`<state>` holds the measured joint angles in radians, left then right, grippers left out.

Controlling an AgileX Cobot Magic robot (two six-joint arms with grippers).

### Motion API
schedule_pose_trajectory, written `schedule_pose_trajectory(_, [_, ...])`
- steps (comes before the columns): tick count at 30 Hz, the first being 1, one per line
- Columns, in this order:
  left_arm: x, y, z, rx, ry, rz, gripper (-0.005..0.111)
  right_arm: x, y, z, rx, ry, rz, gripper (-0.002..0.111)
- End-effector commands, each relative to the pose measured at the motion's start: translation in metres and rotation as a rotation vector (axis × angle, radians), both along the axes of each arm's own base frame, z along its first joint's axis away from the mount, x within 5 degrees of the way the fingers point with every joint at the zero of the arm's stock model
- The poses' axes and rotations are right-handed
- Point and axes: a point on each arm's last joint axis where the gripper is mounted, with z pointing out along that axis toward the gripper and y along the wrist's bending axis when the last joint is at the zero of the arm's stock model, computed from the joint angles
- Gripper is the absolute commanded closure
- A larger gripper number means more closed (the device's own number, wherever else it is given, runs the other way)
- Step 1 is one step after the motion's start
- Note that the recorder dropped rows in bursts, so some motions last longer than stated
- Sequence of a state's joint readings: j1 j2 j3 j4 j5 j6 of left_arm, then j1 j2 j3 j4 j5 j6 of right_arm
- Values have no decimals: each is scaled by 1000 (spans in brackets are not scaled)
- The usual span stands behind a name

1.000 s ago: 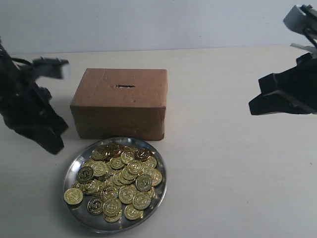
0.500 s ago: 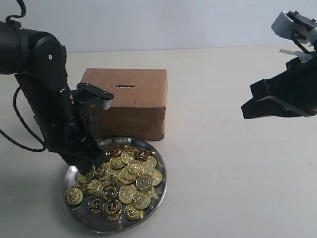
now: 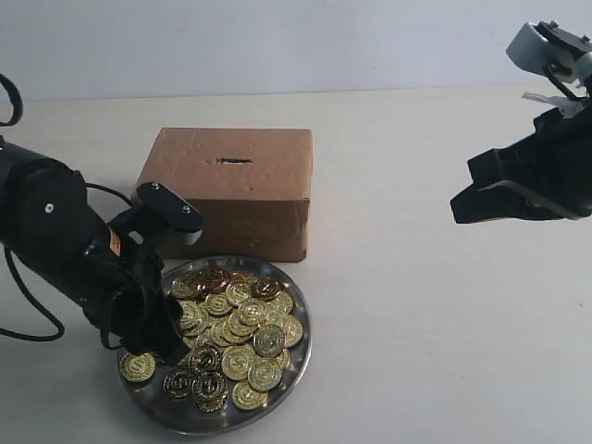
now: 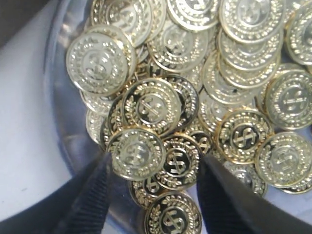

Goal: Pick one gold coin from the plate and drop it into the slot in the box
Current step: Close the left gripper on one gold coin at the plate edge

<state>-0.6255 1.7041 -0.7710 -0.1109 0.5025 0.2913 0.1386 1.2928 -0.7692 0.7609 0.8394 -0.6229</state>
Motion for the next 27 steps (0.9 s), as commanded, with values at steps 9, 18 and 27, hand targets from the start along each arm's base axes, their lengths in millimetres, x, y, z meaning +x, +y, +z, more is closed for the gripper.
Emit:
schedule_pose_trajectory(9, [3, 0, 4, 3, -105, -137, 56, 1, 1, 2, 1, -15, 10, 108])
schedule_pose_trajectory(18, [5, -1, -10, 30, -74, -146, 56, 1, 1, 2, -1, -18, 14, 108])
schedule_pose_trajectory(27, [5, -1, -10, 29, -81, -153, 56, 1, 1, 2, -1, -19, 16, 108])
